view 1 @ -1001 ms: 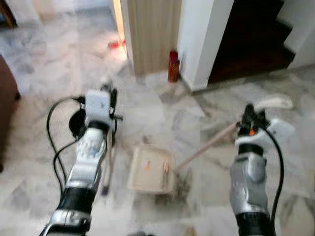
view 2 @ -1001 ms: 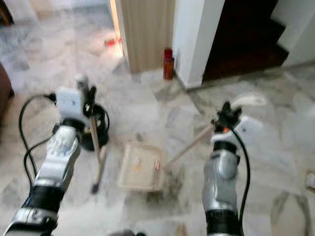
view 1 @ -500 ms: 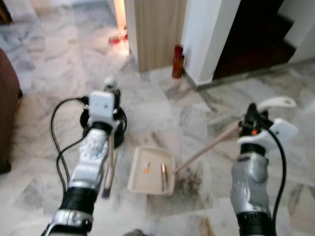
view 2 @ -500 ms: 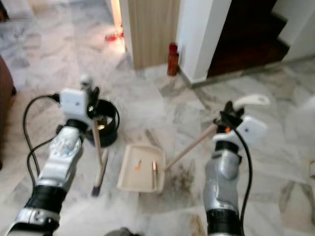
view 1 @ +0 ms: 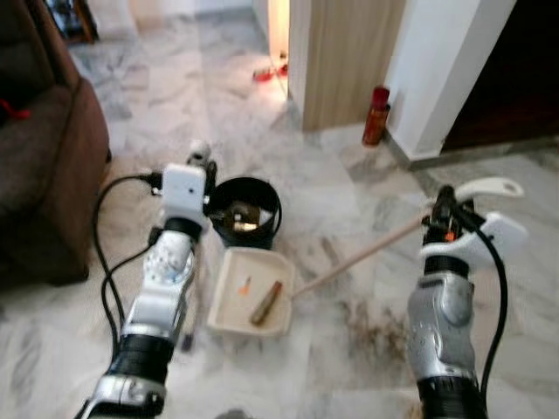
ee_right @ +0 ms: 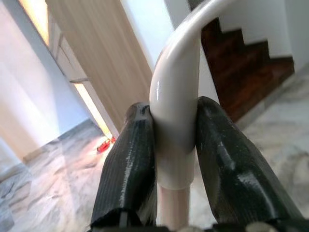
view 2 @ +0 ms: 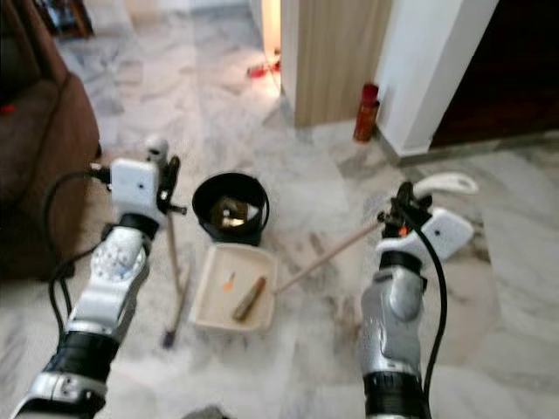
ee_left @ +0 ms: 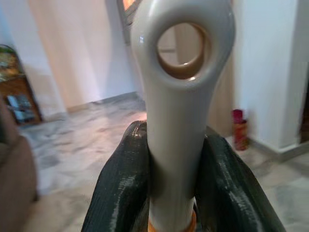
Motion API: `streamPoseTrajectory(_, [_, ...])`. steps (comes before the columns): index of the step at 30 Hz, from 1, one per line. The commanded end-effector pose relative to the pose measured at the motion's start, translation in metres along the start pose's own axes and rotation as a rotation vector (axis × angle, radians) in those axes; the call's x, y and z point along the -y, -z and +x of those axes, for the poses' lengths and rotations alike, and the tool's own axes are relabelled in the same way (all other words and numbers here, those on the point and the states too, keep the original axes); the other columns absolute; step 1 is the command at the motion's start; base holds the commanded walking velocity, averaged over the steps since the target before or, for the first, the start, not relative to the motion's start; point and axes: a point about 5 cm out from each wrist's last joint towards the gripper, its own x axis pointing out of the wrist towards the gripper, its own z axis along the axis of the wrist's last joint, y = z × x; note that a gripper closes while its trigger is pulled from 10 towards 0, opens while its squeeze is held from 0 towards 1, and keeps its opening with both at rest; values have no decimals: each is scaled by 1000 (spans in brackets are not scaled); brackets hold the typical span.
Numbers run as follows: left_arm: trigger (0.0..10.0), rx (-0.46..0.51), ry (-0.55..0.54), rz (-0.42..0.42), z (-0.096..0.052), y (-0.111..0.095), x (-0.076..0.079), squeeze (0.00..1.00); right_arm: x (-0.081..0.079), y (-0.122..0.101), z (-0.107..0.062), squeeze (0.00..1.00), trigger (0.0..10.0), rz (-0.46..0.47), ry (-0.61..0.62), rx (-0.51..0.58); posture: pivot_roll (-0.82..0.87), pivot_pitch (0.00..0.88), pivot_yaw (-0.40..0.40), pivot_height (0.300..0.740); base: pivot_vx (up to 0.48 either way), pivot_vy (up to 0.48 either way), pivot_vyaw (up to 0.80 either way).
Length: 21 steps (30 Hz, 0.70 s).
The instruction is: Sweep floor
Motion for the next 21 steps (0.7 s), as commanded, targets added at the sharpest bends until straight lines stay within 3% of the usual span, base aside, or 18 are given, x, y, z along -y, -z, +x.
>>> streamPoseTrajectory(1, [10000, 50, -25, 29, 2, -10, -11, 0, -8, -10, 3, 0, 10000, 10, -23, 49, 113, 104, -18, 740, 0, 0, 0])
streamPoseTrajectory(21, [10000, 59, -23, 38, 0, -11, -10, 0, -16, -25, 11, 0, 10000, 134, -31, 85, 117, 99, -22, 740, 0, 0, 0])
